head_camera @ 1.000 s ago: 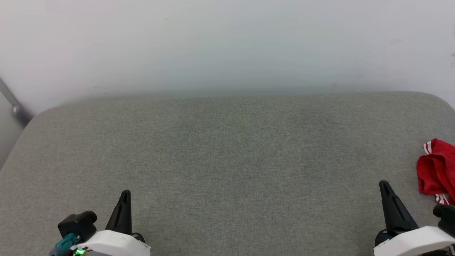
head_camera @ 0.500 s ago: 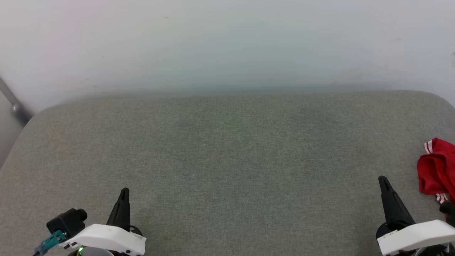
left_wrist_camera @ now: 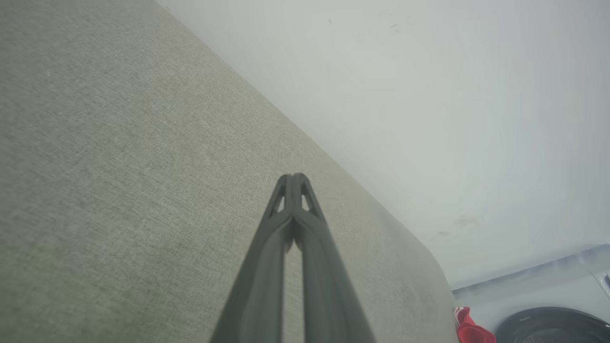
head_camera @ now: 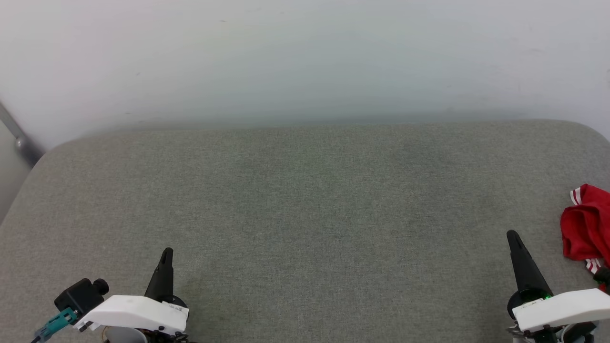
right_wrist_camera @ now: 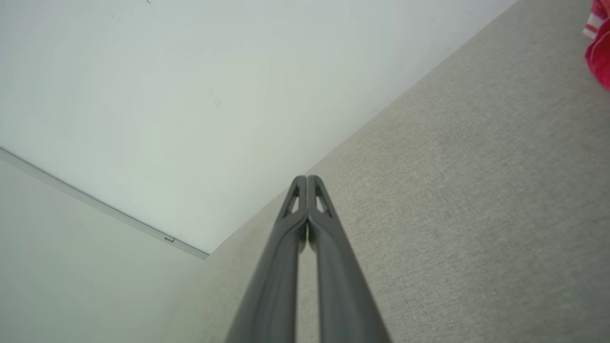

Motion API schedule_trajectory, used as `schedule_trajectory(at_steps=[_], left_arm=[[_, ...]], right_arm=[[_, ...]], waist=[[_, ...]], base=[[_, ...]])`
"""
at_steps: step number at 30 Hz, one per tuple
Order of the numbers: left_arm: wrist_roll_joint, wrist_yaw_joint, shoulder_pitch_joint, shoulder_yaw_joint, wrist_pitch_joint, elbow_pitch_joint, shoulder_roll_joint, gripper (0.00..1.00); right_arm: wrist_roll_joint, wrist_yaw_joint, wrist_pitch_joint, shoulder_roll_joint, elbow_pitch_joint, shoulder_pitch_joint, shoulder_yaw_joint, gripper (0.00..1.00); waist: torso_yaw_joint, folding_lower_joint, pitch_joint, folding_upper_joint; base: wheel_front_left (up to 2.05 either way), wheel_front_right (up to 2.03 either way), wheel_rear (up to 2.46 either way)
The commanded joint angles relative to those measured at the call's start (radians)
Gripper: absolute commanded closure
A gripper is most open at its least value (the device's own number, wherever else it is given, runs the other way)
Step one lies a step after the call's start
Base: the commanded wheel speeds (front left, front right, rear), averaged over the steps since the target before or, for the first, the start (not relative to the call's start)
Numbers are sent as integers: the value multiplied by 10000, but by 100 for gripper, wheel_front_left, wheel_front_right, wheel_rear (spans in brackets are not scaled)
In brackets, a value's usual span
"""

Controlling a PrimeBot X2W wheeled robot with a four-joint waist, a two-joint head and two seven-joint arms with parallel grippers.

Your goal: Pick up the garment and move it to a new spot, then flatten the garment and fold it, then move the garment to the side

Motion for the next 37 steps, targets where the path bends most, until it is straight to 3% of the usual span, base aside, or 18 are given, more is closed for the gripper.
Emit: schedule_trajectory(at_steps=[1, 37], left_arm=[[-274, -68, -282, 131, 74, -64, -15, 100], [-3485, -665, -617, 987, 1034, 203, -608, 100]], right_arm=[[342, -2, 22, 16, -15, -256, -23, 100], [4129, -3, 345, 54, 893, -883, -99, 100]], waist=[[2, 0, 5, 0], [41, 0, 130, 0]], base=[[0, 0, 0], [0, 0, 0]])
